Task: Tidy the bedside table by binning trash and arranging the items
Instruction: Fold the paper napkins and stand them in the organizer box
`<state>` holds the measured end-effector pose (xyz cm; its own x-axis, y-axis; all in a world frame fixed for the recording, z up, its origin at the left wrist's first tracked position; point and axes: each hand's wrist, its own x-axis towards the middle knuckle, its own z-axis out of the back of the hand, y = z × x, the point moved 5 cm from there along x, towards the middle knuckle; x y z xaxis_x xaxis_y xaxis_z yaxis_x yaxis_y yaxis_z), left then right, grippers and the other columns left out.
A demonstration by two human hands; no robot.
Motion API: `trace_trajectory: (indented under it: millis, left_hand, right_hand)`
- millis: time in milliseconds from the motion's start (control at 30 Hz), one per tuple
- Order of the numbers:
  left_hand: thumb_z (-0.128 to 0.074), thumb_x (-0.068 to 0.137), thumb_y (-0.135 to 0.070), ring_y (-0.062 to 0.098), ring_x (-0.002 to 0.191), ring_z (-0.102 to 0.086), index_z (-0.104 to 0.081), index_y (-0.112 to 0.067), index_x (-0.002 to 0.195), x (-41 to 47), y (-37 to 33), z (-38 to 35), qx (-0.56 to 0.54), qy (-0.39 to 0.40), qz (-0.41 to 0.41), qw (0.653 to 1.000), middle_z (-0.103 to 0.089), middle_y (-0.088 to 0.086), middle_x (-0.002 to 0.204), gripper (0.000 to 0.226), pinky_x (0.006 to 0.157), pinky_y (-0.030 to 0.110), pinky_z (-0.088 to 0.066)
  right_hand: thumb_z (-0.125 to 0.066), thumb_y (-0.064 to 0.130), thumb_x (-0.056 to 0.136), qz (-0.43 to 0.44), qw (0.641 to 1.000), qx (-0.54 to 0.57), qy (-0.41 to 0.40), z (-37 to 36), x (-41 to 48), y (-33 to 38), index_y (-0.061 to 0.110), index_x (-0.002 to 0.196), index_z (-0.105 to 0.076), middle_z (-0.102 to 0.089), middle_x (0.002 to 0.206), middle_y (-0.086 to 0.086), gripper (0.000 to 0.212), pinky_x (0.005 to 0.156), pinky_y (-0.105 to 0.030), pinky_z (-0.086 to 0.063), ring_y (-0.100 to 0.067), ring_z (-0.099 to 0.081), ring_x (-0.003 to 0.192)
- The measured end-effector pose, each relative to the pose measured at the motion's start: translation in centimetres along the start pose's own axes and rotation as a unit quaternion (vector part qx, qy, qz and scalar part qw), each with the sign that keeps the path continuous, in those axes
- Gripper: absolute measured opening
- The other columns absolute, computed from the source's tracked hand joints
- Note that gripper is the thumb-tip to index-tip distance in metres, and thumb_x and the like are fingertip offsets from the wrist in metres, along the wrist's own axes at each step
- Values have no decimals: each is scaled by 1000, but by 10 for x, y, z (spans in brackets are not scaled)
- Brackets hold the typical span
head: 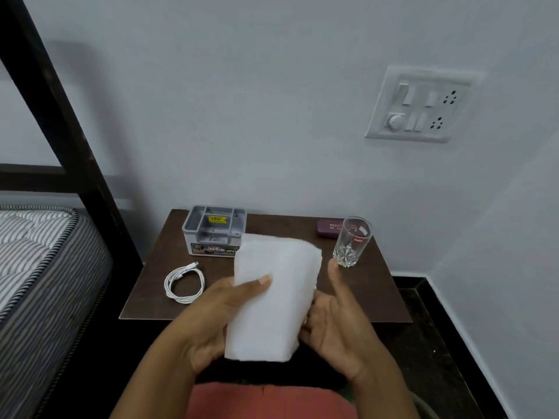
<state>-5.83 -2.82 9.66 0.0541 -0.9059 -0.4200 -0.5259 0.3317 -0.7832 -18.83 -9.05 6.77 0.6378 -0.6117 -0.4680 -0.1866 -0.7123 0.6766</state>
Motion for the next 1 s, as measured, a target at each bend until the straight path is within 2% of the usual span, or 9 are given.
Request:
trace_trajectory:
  millis: [100, 200, 300, 400, 500, 633, 833, 900, 1000]
  left_hand:
    - [-62, 82, -16, 33, 97, -69, -69, 4, 104, -14, 7, 14, 24, -32, 3, 999, -71, 20, 104, 30, 82, 41, -57]
    - [-61, 85, -20, 32, 98, -69, -68, 2, 105, -18, 16, 30, 59, -53, 5, 997, -71, 19, 105, 31, 83, 40, -57]
    - [-59, 85, -21, 29, 97, -69, -69, 0, 104, -18, 23, 46, 62, -67, 9, 996, -72, 18, 104, 30, 82, 37, -57]
    - [-63, 81, -14, 30, 98, -69, -69, -2, 106, -16, 27, 52, 105, -61, 13, 993, -72, 18, 104, 27, 83, 37, -56]
    - [-64, 81, -10, 34, 97, -67, -68, 1, 105, -11, 29, 57, 130, -103, -3, 986, -72, 21, 102, 26, 86, 41, -53]
    - [-64, 84, -17, 34, 94, -65, -68, 1, 104, -5, 31, 57, 135, -120, -15, 983, -71, 23, 102, 27, 92, 45, -48]
    - [-63, 86, -23, 30, 87, -68, -70, 0, 97, 2, 30, 57, 130, -155, -47, 978, -74, 19, 94, 27, 84, 41, -52]
    - [-63, 85, -22, 28, 85, -69, -70, -1, 98, 4, 31, 57, 134, -150, -43, 979, -74, 18, 95, 25, 78, 36, -54]
    - [-64, 82, -9, 28, 90, -70, -67, -6, 108, 4, 32, 55, 129, -95, -34, 987, -73, 15, 102, 26, 77, 35, -57]
  right_hand:
    - [-51, 45, 86, 18, 999, 40, 28, -11, -9, -12, 8, 121, -61, -64, 123, -16, 52, 106, -45, -40, -27, -59, 117]
    - [-64, 19, 76, 25, 999, -30, -9, 0, -10, -26, 4, 108, -67, -71, 109, -16, 35, 85, -36, -56, -26, -68, 101]
    - [-70, 15, 69, 11, 995, -86, -48, 8, -6, -32, 0, 100, -70, -73, 101, -17, 34, 69, -30, -59, -24, -71, 88]
    - [-72, 17, 69, 20, 991, -112, -66, 11, 1, -34, -1, 104, -69, -72, 105, -16, 39, 78, -32, -57, -25, -69, 97]
    - [-72, 18, 72, 24, 990, -122, -63, 14, 6, -34, 0, 106, -69, -72, 106, -14, 39, 85, -35, -55, -25, -68, 101]
    - [-69, 15, 78, 38, 988, -130, -72, 18, 10, -32, 1, 105, -69, -73, 103, -14, 31, 80, -34, -57, -24, -69, 96]
    - [-66, 12, 82, 69, 986, -129, -83, 17, 11, -27, 1, 107, -67, -73, 103, -13, 27, 82, -37, -57, -26, -69, 97]
    - [-67, 13, 81, 72, 984, -139, -86, 16, 12, -27, 1, 108, -67, -73, 103, -12, 30, 83, -36, -57, -26, -69, 97]
    - [-66, 8, 82, 55, 987, -142, -50, 13, 12, -29, 7, 111, -65, -72, 107, -9, 29, 89, -40, -54, -25, -68, 101]
